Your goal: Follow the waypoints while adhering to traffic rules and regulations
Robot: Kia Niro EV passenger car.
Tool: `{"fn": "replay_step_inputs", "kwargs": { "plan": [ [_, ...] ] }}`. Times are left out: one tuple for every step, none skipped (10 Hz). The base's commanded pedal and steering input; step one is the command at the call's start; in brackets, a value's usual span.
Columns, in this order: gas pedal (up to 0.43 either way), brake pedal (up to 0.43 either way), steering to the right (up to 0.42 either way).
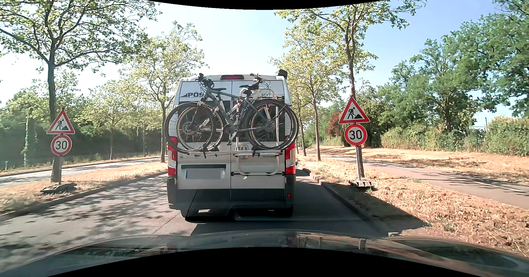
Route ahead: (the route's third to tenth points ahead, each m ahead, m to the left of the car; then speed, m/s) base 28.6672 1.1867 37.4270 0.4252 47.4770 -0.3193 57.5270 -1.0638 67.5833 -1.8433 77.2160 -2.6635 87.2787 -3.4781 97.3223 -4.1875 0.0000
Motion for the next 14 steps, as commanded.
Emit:
{"fn": "replay_step_inputs", "kwargs": {
  "plan": [
    [0.000, 0.213, -0.016],
    [0.000, 0.220, -0.016],
    [0.000, 0.220, -0.016],
    [0.000, 0.220, -0.016],
    [0.000, 0.213, -0.016],
    [0.000, 0.213, -0.016],
    [0.000, 0.220, -0.016],
    [0.000, 0.213, -0.016],
    [0.000, 0.220, -0.016],
    [0.000, 0.220, -0.016],
    [0.000, 0.213, -0.016],
    [0.000, 0.220, -0.016],
    [0.000, 0.213, -0.016],
    [0.000, 0.213, -0.016]
  ]
}}
